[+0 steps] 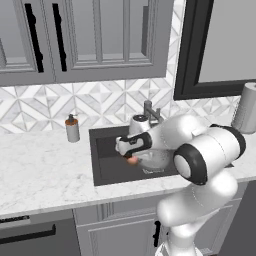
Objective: Put the colander in the sink, put the peach in the colander, and turn on the sink faucet and pour water over the colander.
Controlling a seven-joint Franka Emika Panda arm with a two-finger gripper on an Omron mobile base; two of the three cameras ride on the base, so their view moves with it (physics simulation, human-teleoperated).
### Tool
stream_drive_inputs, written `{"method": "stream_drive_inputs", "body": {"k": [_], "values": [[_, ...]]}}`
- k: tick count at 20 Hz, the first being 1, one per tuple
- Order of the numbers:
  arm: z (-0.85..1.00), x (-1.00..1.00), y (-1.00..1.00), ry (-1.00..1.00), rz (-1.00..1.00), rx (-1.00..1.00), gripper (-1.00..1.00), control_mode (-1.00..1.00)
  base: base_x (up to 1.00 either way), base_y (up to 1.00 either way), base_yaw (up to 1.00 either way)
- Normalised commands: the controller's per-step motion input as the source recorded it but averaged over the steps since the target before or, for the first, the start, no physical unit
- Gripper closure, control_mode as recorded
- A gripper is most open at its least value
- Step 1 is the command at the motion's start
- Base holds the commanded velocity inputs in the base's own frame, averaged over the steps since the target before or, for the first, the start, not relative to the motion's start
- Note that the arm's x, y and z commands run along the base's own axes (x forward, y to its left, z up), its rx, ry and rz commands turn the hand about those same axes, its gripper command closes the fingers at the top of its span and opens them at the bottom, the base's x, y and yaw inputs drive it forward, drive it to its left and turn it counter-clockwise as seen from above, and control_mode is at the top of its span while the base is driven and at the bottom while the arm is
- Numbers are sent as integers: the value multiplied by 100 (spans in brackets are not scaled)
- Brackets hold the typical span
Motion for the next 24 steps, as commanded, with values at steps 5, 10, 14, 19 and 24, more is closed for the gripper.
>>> {"method": "stream_drive_inputs", "body": {"k": [5,10,14,19,24], "values": [[0,33,-83,0,-7,3,100,-100,0,0,0],[-24,22,-36,-7,-7,-3,100,-100,0,0,0],[-37,12,-4,-11,-7,-9,100,-100,0,0,0],[-31,20,0,-7,-5,-5,100,-100,0,0,0],[0,33,-9,0,-2,0,100,-100,0,0,0]]}}
